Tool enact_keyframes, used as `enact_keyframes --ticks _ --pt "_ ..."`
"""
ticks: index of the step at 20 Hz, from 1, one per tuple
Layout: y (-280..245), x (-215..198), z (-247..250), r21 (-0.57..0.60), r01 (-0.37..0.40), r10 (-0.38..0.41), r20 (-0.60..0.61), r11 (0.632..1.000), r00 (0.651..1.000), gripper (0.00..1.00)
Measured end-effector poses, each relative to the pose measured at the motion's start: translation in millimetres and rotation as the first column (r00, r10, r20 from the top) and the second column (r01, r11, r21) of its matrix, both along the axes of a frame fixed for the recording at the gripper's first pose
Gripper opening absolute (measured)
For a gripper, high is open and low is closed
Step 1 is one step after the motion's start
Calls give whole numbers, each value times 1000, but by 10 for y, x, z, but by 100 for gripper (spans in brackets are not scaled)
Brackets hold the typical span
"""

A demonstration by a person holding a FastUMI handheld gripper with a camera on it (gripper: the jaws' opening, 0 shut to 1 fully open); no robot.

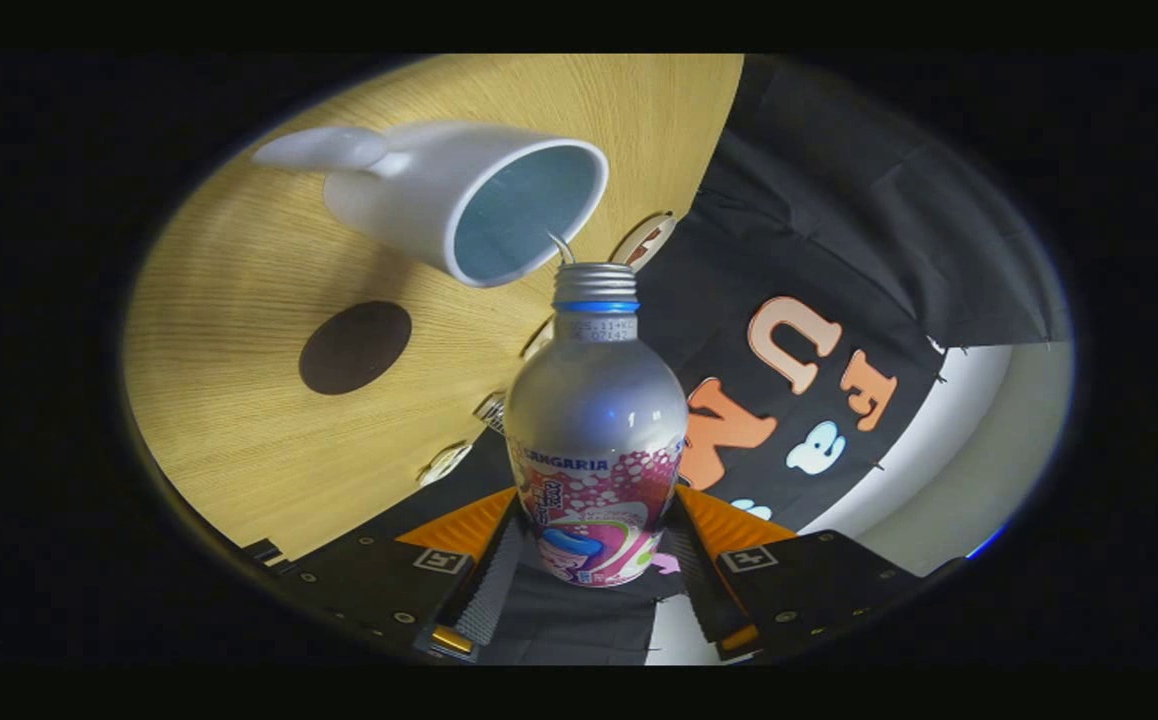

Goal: Take the bottle from table, then pour the juice into the cup, finally place the bottle on the coaster

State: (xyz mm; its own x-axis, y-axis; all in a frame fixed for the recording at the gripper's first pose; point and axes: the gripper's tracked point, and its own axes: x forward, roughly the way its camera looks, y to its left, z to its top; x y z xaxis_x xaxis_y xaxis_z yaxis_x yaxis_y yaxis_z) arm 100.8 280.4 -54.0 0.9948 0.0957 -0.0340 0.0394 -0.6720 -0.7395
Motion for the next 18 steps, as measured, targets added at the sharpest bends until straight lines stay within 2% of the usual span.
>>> enact_keyframes --ticks 18 --pt "71 10 36 -64 -14 14 0 998 1000 76"
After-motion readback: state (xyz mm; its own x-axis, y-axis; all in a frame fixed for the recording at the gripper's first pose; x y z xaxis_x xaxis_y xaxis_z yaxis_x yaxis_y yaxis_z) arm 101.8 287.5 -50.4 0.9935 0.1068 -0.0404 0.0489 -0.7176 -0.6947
